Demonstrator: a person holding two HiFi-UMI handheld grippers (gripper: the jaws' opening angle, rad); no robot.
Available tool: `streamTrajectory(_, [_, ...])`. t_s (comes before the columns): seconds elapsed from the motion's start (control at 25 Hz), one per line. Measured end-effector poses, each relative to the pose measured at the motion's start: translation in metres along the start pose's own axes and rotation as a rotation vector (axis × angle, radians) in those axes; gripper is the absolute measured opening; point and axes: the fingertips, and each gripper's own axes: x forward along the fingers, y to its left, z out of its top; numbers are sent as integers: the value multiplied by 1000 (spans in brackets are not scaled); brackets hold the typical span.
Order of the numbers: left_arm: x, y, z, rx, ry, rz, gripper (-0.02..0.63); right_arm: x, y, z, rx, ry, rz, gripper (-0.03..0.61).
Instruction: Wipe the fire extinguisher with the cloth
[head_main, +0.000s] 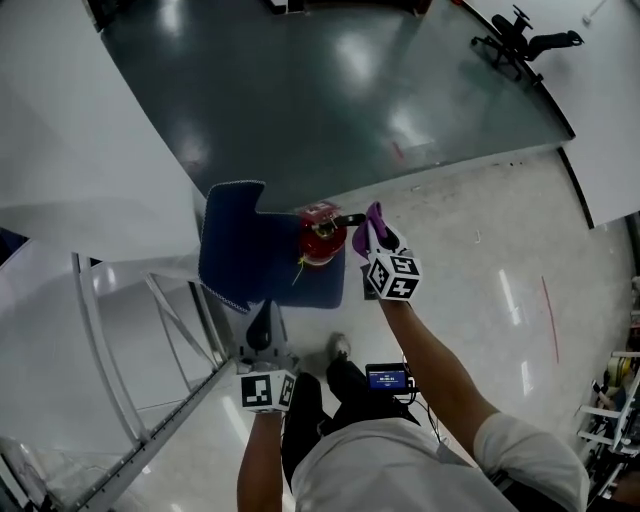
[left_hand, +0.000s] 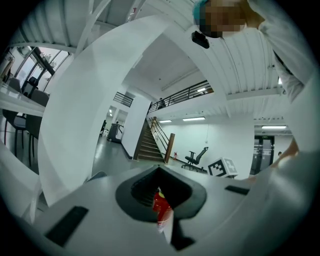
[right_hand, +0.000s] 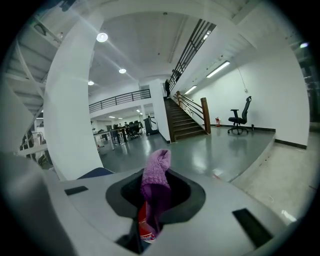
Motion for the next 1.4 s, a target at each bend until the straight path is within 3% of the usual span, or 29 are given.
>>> streamTrajectory(0.48, [-20, 14, -1, -48, -24, 44, 5, 11, 21, 17, -93, 4, -28, 58])
streamTrajectory(0.8, [-27, 27, 9, -55, -43, 46, 5, -3, 25, 39, -113, -58, -62, 58])
streamTrajectory(1.16, [-35, 35, 6, -67, -39, 55, 5, 33, 59, 11, -169, 86, 19, 58])
streamTrajectory(1.4, [-39, 39, 2, -73, -37, 61, 5, 38, 84, -6, -173, 109, 89, 58])
